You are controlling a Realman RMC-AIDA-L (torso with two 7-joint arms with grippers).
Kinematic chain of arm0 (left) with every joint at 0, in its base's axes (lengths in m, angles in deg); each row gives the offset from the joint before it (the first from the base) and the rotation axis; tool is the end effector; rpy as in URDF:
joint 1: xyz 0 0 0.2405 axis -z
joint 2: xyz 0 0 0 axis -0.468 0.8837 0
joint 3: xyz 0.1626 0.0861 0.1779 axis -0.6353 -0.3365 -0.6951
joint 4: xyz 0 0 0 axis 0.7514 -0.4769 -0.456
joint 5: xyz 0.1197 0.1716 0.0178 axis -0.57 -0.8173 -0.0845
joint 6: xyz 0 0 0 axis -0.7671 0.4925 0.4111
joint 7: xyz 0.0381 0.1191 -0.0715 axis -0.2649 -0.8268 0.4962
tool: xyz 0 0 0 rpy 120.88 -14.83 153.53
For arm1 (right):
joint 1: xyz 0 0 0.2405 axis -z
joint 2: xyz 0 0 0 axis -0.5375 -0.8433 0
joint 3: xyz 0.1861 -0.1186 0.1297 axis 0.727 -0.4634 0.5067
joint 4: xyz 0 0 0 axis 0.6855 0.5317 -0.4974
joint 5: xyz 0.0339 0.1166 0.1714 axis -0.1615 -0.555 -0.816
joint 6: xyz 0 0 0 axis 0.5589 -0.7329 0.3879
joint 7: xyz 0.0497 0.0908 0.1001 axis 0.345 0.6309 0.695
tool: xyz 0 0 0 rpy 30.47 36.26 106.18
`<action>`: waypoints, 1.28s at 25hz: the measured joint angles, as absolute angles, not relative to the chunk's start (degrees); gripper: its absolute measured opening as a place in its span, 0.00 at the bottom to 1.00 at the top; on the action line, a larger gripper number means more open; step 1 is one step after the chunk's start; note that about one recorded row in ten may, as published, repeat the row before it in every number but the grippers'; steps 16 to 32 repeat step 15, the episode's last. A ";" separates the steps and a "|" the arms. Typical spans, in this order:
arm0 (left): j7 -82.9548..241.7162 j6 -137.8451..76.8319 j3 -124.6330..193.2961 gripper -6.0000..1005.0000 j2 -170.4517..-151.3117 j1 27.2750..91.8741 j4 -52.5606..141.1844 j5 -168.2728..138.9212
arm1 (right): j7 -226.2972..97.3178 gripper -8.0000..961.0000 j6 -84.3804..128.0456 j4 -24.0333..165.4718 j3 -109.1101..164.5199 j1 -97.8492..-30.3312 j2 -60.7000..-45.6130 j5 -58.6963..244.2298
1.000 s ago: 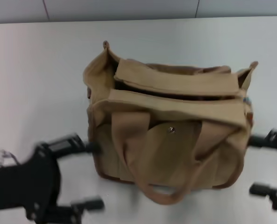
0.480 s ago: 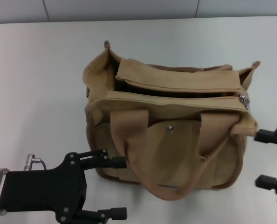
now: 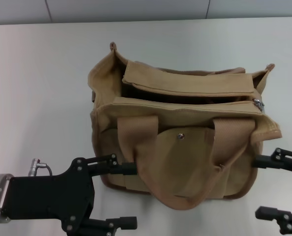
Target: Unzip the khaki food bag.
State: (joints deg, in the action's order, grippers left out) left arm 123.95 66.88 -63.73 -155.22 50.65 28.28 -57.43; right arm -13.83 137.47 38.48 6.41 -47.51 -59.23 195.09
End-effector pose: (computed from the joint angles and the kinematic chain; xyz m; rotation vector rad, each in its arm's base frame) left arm -0.2635 0.2187 -0.0217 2.8226 0.1397 1.2250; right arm 0.2929 0.1912 0.0312 -2.7651 0.2167 1.1979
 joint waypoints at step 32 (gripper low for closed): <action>123.97 66.94 -63.73 0.83 -155.21 51.29 28.23 -57.62 | -13.27 0.83 134.65 39.21 6.22 -48.91 -59.54 195.28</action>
